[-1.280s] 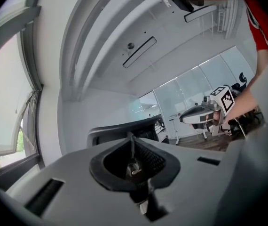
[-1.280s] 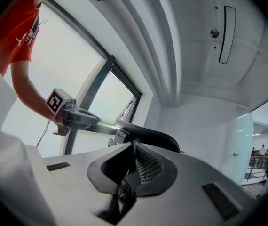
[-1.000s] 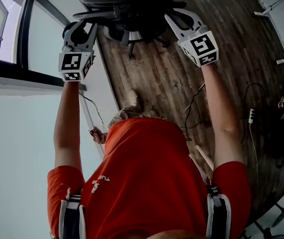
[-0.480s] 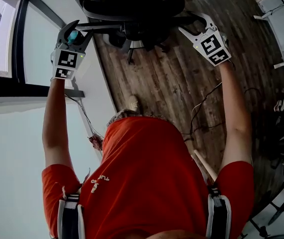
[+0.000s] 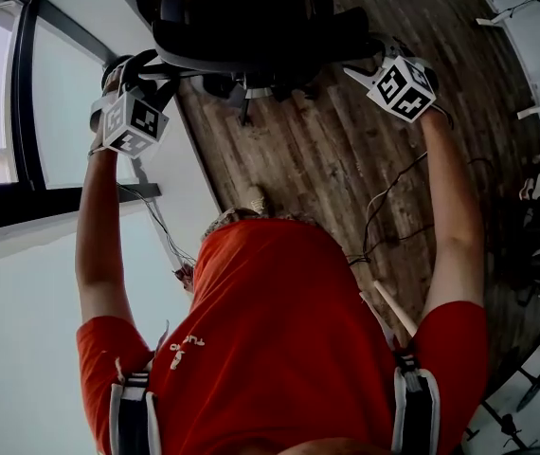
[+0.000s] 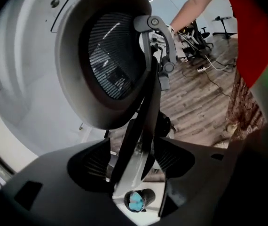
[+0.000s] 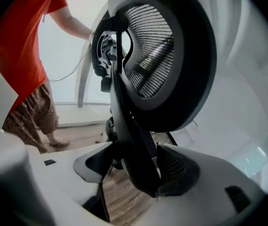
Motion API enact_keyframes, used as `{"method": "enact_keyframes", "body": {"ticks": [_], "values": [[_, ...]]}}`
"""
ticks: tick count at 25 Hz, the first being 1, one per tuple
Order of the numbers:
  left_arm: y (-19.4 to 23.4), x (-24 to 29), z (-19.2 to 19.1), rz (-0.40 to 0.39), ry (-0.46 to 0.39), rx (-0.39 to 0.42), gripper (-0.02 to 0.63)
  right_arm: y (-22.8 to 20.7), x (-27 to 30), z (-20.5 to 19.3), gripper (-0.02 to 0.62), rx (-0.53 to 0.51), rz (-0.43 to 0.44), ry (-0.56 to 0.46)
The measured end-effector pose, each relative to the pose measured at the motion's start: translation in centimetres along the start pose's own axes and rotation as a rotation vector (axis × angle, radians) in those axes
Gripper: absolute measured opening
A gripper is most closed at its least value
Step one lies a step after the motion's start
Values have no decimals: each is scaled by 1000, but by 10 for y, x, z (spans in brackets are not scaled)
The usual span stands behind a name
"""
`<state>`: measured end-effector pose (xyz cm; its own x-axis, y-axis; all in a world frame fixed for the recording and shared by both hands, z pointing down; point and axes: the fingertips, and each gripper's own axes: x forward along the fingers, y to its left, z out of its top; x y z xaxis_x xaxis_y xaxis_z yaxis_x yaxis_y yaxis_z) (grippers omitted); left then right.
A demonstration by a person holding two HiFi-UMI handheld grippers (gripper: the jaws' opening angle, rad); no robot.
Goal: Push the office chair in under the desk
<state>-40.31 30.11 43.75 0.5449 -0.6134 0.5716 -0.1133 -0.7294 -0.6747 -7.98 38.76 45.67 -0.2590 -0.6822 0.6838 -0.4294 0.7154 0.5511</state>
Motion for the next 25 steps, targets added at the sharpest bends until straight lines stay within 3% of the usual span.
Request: {"method": "enact_keyframes", "body": {"ticks": [5,11,13,14,21,25], "values": [[-1,27,-8,-33,42,102,281,-2,22,-11,278,-70,26,86],[-10,45,-5,-71,43,182,180,4,42,-26,276,-171,80,163],[-9,47,-4,-63,49,216,155,1,45,-28,225,-216,73,161],[-7,48,-3,-57,47,229,153,-2,46,-28,127,-237,61,153],[3,58,-3,-22,22,315,130,-17,52,-35,120,-251,35,139],[16,74,-10,-23,30,326,132,-34,65,-36,120,-244,27,143]]}}
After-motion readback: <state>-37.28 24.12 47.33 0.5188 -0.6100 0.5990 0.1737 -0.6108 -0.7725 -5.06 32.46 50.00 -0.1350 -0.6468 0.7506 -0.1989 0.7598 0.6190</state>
